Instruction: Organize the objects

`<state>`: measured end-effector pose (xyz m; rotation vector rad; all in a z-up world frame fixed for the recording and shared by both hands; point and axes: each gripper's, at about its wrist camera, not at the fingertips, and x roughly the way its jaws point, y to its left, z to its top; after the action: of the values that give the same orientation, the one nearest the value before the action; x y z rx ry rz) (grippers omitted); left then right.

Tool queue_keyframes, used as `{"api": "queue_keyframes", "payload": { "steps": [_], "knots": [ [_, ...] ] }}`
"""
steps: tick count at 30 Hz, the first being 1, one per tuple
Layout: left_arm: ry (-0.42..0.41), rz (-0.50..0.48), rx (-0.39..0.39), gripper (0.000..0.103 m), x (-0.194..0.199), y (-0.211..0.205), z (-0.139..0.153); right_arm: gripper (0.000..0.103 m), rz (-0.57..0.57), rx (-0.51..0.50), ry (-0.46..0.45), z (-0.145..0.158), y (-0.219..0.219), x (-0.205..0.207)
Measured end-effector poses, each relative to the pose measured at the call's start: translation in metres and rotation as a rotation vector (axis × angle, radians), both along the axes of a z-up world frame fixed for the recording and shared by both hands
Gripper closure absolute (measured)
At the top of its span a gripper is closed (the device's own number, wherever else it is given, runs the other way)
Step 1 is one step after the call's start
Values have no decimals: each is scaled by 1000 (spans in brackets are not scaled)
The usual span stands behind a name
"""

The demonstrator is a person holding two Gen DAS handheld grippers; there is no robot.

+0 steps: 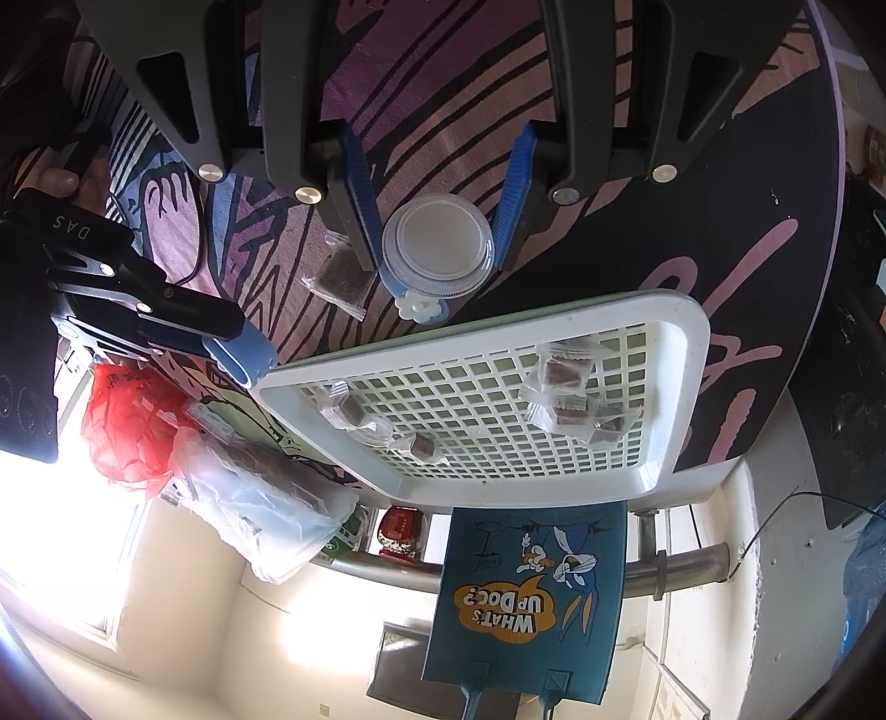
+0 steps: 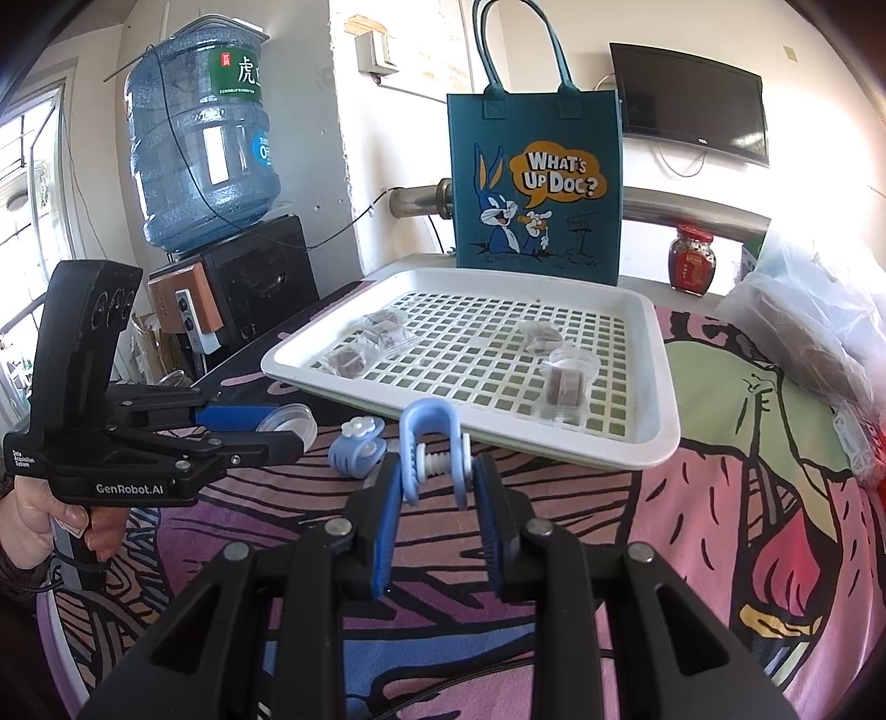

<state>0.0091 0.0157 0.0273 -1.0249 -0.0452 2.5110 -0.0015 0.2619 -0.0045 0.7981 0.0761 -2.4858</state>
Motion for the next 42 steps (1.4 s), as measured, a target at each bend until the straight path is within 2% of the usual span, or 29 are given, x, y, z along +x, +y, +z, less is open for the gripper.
{"api": "queue_keyframes", "payload": {
  "steps": [42],
  "knots": [
    [-8, -1, 2, 64, -3, 1, -3, 78, 3, -2, -1, 0, 0, 0]
  ]
}}
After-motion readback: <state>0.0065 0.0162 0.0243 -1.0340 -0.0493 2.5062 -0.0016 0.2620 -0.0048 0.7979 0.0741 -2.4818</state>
